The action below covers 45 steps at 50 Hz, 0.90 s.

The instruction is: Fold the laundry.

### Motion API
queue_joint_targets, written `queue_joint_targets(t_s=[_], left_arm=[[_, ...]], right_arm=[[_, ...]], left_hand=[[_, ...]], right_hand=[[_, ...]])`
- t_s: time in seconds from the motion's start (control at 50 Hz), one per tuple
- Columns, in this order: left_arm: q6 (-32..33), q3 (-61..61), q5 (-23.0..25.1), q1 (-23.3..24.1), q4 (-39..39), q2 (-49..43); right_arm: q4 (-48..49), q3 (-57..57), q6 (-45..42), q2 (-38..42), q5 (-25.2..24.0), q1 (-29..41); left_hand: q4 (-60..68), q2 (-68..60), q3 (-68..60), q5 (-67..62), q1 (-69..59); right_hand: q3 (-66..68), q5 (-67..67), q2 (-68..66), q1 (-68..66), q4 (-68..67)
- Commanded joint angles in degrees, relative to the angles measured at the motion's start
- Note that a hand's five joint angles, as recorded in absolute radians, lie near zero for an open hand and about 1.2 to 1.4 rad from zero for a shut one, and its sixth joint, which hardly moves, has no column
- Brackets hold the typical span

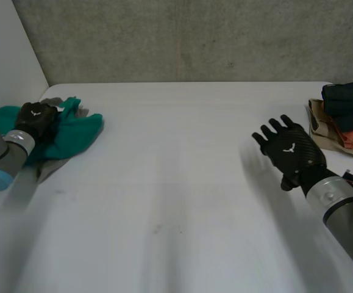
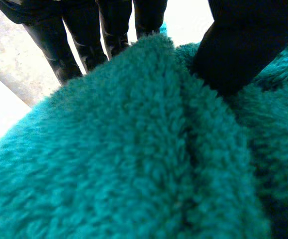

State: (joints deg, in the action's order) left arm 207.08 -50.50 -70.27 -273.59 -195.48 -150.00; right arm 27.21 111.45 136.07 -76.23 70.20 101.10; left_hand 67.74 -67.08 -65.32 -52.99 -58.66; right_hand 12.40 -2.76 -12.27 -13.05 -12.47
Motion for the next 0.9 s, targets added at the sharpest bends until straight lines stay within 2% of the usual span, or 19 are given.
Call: queue_joint_targets(t_s=[0.02, 0.06, 0.1, 0.12, 0.24, 0.34, 0.36, 0.44, 0.48, 0.5, 0.52, 0.58, 0.6, 0.64, 0.72, 0.8, 0.9], left_arm=[[-2.02, -8.90, -0.40, 5.51, -0.61, 14.01], [-5.34, -13.55, -0.49, 8.40, -2.18, 21.11], [-8.17, -15.76, -0.40, 10.78, -3.41, 24.13], [-11.49, -17.60, -0.40, 13.93, -4.20, 27.10], [-21.79, -22.71, -0.13, 23.87, -4.74, 37.41], [-24.18, -24.21, -0.22, 33.01, -3.95, 33.56], [-24.18, -23.86, -0.31, 36.51, -3.43, 30.33], [-23.92, -22.46, -1.01, 41.37, -1.41, 21.80], [-23.57, -21.49, -1.71, 42.17, -0.52, 18.97], [-23.30, -21.14, -2.06, 42.52, -0.17, 18.09], [-22.60, -20.27, -3.03, 43.39, 0.61, 17.12], [-21.46, -19.90, -4.70, 44.63, 1.94, 17.20], [-20.85, -19.82, -5.66, 45.15, 2.55, 17.64], [-20.66, -19.99, -6.46, 45.16, 3.08, 19.39], [-20.66, -23.41, -8.22, 43.76, 3.52, 30.19], [-20.58, -27.11, -8.13, 40.07, 3.87, 36.00], [-20.22, -30.27, -7.52, 36.81, 6.77, 38.91]], right_arm=[[0.56, 0.17, 0.94, -1.90, 0.02, -2.48], [0.65, 0.09, 1.65, -2.52, 0.02, -2.66], [0.65, 0.09, 3.05, -3.31, 0.28, -3.18], [0.74, 0.09, 3.49, -3.58, 0.37, -3.36], [0.48, -0.09, 7.44, -5.86, 1.95, -3.97], [0.04, -0.09, 8.50, -7.09, 2.22, -4.42], [0.04, -0.09, 8.68, -7.09, 2.22, -4.50], [-0.14, -0.09, 8.77, -7.09, 2.31, -4.94], [-0.14, -0.18, 8.86, -7.09, 2.31, -5.47], [-0.23, -0.18, 9.03, -7.09, 2.31, -5.64], [-0.23, -0.26, 9.29, -7.09, 2.31, -5.82], [-0.32, -0.62, 10.44, -7.09, 2.39, -6.70], [-0.40, -0.70, 10.79, -7.18, 2.39, -6.87], [-1.80, -1.32, 12.46, -7.44, 2.48, -7.49], [-8.47, -3.60, 15.71, -8.67, 2.40, -8.02], [-19.27, -7.11, 18.35, -8.94, 1.60, -7.93], [-37.91, -11.77, 18.61, -8.94, 0.29, -7.67]], left_hand=[[12.26, -12.92, -14.68, -17.01, -21.34], [12.26, -12.92, -14.68, -17.01, -21.34], [12.26, -12.92, -14.68, -17.01, -21.34], [12.26, -12.92, -14.68, -17.01, -21.34], [12.26, -12.92, -14.68, -17.01, -21.34], [12.26, -12.92, -14.68, -17.01, -21.34], [12.26, -12.92, -14.68, -17.01, -21.34], [12.26, -12.92, -14.68, -17.01, -21.34], [9.95, -10.61, -12.37, -14.70, -19.03], [2.27, -2.93, -4.69, -7.02, -11.35], [-15.79, 15.13, 13.37, 11.04, 6.71], [-41.97, 41.31, 39.55, 37.22, 32.89], [-54.54, 53.88, 52.12, 49.79, 45.46], [-56.01, 55.35, 53.60, 51.26, 46.93], [-56.01, 55.35, 53.59, 51.26, 46.93], [-55.34, 54.68, 52.92, 50.59, 46.26], [-53.32, 52.66, 50.90, 48.57, 44.24]], right_hand=[[-2.40, 2.76, 2.27, 3.05, 2.47], [-2.40, 2.76, 2.27, 3.05, 2.47], [-2.40, 2.76, 2.27, 3.05, 2.47], [-2.40, 2.76, 2.27, 3.05, 2.47], [-2.40, 2.76, 2.27, 3.05, 2.47], [-2.40, 2.76, 2.27, 3.05, 2.47], [-2.40, 2.76, 2.27, 3.05, 2.47], [-2.40, 2.76, 2.27, 3.05, 2.47], [-2.40, 2.76, 2.27, 3.05, 2.47], [-2.40, 2.76, 2.27, 3.05, 2.47], [-2.40, 2.76, 2.27, 3.05, 2.47], [-2.40, 2.76, 2.27, 3.05, 2.47], [-2.40, 2.76, 2.27, 3.05, 2.47], [-2.40, 2.76, 2.27, 3.05, 2.47], [-2.40, 2.76, 2.27, 3.05, 2.47], [-2.40, 2.76, 2.27, 3.05, 2.47], [-2.40, 2.76, 2.27, 3.05, 2.47]])
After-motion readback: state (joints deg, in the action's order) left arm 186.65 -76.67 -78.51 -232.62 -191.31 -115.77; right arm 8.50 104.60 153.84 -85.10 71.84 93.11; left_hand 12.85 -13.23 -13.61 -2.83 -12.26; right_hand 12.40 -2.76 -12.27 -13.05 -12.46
